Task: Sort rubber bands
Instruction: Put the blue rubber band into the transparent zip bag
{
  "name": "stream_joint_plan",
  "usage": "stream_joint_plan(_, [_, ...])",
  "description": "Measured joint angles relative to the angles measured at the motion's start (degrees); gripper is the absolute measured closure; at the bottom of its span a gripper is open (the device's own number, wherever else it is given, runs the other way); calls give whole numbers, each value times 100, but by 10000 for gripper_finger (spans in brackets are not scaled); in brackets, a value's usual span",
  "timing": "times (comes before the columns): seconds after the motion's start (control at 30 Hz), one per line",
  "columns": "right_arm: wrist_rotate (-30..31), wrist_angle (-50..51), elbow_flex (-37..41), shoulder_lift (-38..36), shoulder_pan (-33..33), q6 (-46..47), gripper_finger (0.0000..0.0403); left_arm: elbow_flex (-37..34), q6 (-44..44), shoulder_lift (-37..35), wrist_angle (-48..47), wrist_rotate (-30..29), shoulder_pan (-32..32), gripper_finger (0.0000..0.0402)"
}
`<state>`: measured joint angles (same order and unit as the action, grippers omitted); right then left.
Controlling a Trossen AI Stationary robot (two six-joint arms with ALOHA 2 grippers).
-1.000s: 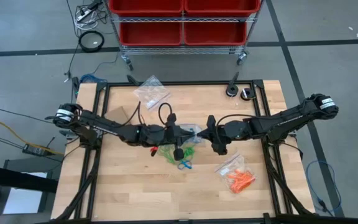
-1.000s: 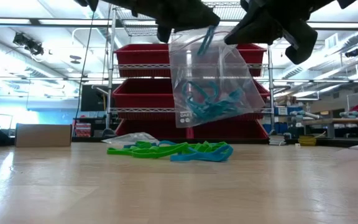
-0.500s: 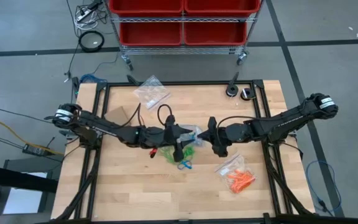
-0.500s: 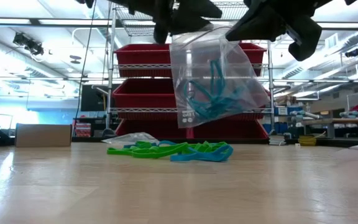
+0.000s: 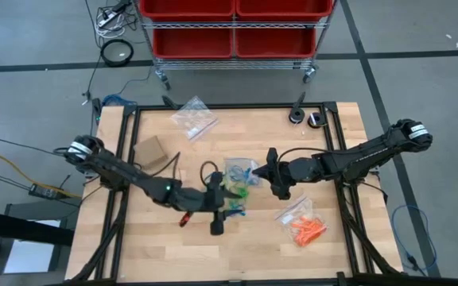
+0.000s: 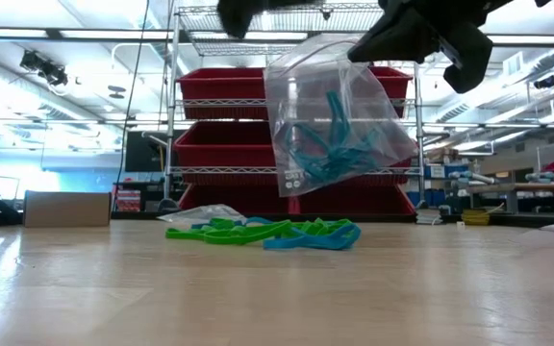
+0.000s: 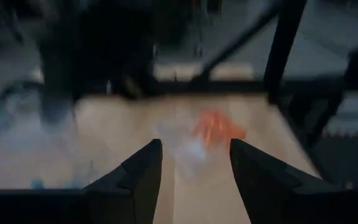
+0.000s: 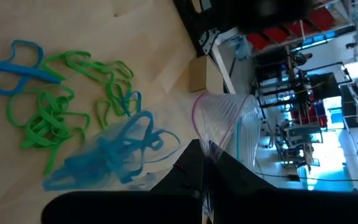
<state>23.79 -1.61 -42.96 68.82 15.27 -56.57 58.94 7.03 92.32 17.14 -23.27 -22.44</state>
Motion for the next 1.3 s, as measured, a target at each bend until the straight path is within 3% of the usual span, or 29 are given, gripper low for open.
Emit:
stream_joint_plan(0.23, [0, -257, 0, -2, 57, 8, 403, -2, 838, 812, -719, 26, 21, 204])
stream_joint_plan(0.47, [9, -307, 0, -4, 66, -4, 403, -6, 1650, 1670, -54, 1316, 224, 204])
stream_joint_plan(0.57, [9, -311, 0, -4, 66, -7, 403, -4, 1764, 1752, 138, 1509, 262, 204])
stream_joint_plan(0.77, [9, -302, 0, -4, 56, -61, 403, -2, 1897, 1764, -51, 1375, 257, 204])
stream_joint_plan(0.9, [11, -286, 0, -4, 31, -64, 403, -2, 2045, 1764, -689, 1360, 251, 211])
stream_joint_plan(1.07, [20, -282, 0, -4, 31, -64, 403, -2, 2212, 1764, -1208, 1324, 190, 236])
stream_joint_plan(1.3, [15, -280, 0, -4, 31, -64, 403, -2, 2185, 1797, -1227, 740, 136, 275])
